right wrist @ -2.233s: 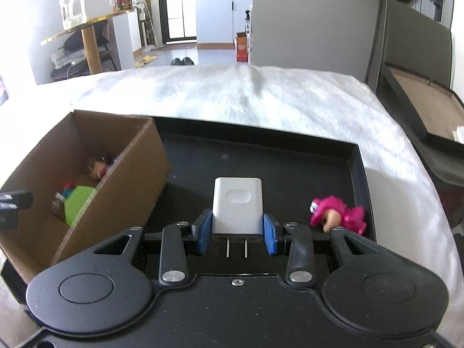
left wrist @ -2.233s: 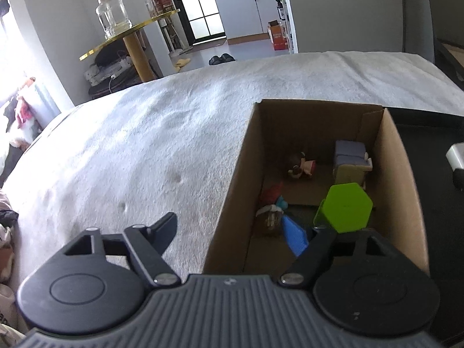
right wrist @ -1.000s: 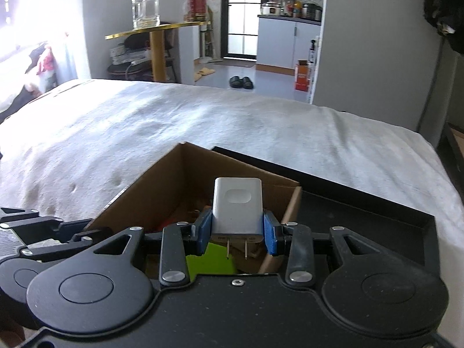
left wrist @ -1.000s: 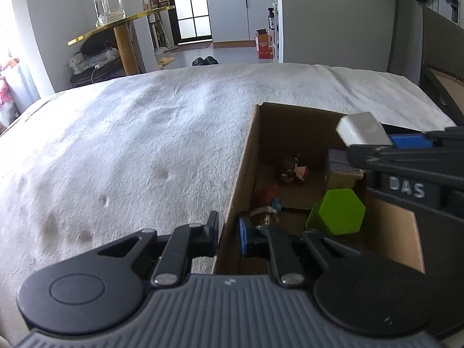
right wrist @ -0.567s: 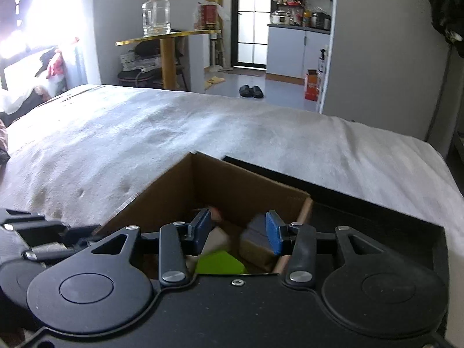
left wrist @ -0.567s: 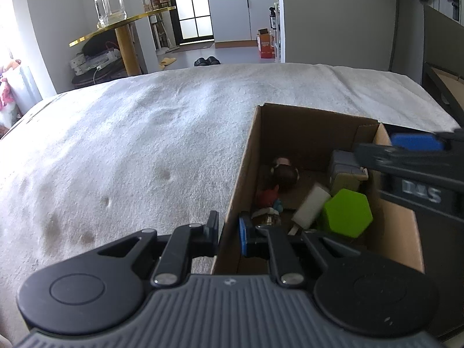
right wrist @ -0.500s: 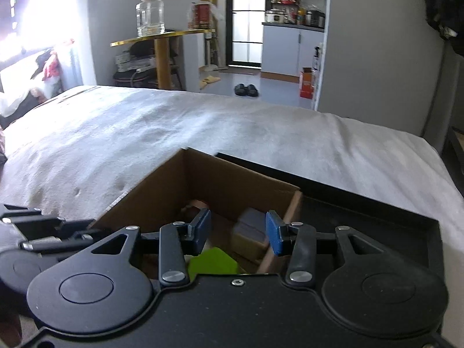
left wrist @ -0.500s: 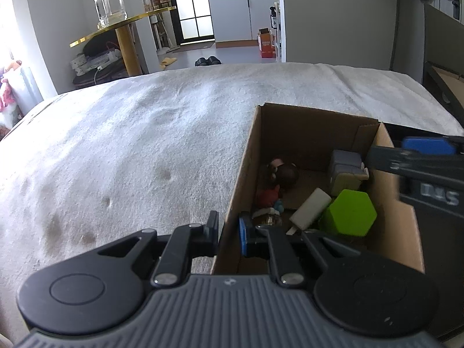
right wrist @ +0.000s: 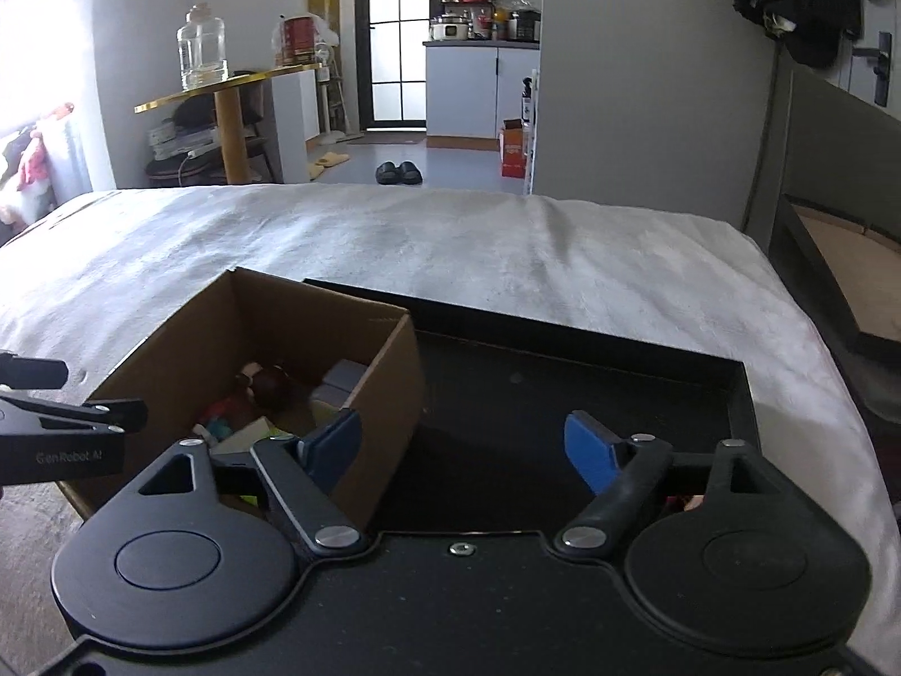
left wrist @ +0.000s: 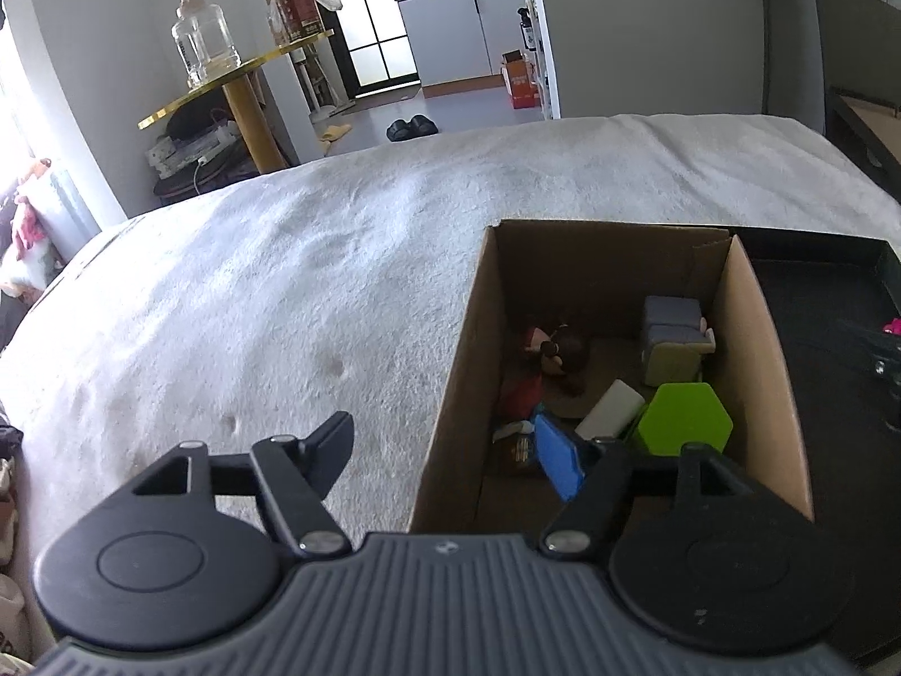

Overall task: Organize rigid objects
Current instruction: 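Move the right gripper to the pink dinosaur figurine and close on it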

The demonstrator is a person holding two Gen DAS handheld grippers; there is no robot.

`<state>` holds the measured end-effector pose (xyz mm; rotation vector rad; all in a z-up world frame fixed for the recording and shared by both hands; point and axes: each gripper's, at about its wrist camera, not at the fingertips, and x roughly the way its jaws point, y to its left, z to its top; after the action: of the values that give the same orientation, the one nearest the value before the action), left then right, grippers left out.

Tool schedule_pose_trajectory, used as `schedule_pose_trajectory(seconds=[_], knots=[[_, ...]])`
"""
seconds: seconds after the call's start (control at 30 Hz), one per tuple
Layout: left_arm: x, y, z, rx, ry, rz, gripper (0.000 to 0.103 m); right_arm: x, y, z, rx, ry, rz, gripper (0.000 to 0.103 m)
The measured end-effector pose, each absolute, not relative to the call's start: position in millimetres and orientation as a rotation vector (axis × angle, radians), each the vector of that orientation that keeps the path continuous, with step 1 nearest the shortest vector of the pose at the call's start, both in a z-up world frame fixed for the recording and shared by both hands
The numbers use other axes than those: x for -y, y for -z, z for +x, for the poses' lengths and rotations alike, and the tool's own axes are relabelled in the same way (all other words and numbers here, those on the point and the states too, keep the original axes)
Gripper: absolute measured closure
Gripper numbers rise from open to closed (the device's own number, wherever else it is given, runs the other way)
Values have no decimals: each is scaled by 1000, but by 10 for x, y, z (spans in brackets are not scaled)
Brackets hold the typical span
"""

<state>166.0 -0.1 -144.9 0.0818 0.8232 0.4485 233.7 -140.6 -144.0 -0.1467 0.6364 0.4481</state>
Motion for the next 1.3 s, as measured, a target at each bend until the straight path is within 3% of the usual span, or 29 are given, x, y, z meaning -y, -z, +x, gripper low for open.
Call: schedule_pose_trajectory(seconds=[0.23,0.5,1.3], knots=[[114,1373,1702,-813,-451,120,23,1614,1443,2335,-625,-433,-125,14],[238,1331,1763,-812,-440,147,19,1841,1461,2356,-613,-408,-116,9],[429,1386,1958,-838,-504,189,17,2287,1755,2607,-658,-369,-67,9]])
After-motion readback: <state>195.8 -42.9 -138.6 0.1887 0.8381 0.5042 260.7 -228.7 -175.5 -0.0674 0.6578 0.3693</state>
